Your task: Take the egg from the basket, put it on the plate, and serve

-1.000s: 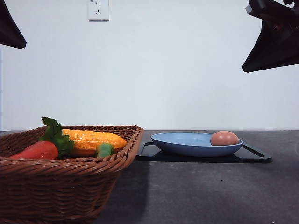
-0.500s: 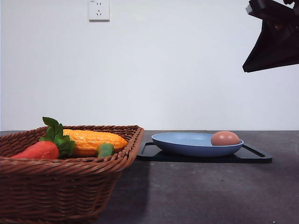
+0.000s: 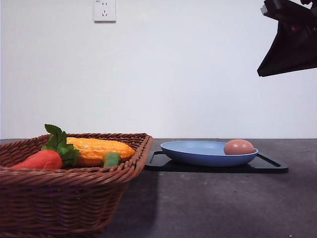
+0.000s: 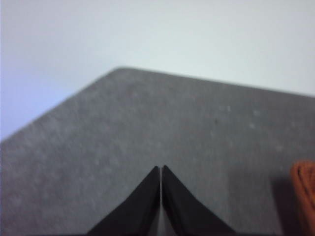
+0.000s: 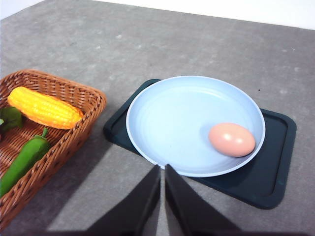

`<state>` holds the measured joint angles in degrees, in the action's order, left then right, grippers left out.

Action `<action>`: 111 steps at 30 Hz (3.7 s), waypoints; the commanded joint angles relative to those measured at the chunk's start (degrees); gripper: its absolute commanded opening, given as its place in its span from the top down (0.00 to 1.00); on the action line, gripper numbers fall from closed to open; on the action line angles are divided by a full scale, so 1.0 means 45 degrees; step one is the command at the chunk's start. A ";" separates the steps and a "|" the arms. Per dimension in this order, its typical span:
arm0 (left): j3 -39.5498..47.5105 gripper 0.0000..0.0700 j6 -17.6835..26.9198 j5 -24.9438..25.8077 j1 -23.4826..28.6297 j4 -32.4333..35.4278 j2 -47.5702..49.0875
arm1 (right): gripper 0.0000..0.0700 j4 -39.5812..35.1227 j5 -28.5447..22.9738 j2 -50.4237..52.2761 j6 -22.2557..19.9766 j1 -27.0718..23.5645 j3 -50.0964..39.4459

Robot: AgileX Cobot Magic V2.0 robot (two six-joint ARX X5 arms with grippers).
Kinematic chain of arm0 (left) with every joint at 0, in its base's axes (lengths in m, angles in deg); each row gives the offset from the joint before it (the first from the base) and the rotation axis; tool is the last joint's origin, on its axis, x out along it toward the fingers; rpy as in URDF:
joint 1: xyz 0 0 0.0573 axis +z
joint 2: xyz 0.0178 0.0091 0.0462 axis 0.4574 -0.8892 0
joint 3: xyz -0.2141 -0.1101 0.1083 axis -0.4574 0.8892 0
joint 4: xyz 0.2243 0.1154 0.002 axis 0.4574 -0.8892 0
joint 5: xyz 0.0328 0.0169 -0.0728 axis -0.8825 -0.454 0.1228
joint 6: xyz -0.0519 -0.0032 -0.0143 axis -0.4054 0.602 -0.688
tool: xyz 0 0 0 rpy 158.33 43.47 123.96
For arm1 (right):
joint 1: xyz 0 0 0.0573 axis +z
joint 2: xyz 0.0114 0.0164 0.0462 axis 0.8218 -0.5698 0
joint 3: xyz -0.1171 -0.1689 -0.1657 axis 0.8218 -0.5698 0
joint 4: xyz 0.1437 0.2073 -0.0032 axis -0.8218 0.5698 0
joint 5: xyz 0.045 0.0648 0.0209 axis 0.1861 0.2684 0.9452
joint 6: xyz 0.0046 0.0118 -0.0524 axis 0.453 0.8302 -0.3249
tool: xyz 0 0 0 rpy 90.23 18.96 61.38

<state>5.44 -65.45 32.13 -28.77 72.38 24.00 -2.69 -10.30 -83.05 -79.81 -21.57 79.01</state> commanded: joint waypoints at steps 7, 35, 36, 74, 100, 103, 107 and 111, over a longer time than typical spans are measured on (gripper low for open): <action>0.0975 1.00 -0.0062 0.0186 0.0045 0.0145 0.0015 | 1.00 -0.0132 -0.0013 -0.0044 0.0165 0.0068 0.0117; 0.1141 1.00 -0.0630 0.2251 0.0055 0.0149 0.0010 | 1.00 -0.0136 -0.0010 -0.0044 0.0156 0.0068 0.0117; 0.1141 1.00 -0.0630 0.2251 0.0055 0.0149 0.0010 | 1.00 -0.0127 -0.0012 -0.0039 0.0114 0.0068 0.0114; 0.1141 1.00 -0.0630 0.2251 0.0055 0.0148 0.0010 | 1.00 0.1568 0.1565 0.9768 -0.1297 -0.6815 -0.5575; 0.1141 1.00 -0.0630 0.2251 0.0058 0.0149 0.0010 | 1.00 0.1500 0.1570 0.9768 -0.1297 -0.6815 -0.5571; 0.1141 1.00 -0.0630 0.2251 0.0060 0.0149 0.0010 | 1.00 0.1500 0.1570 0.9768 -0.1297 -0.6815 -0.5571; 0.1136 1.00 -0.0630 0.2251 0.0055 0.0149 0.0010 | 1.00 0.1500 0.1572 0.9768 -0.1297 -0.6815 -0.5571; 0.1139 1.00 -0.0630 0.2251 0.0055 0.0149 0.0010 | 1.00 0.1500 0.1572 0.9768 -0.1297 -0.6815 -0.5571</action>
<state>9.15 -68.24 41.99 -28.59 73.51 23.96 4.65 -3.37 -39.18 -86.30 -52.32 54.27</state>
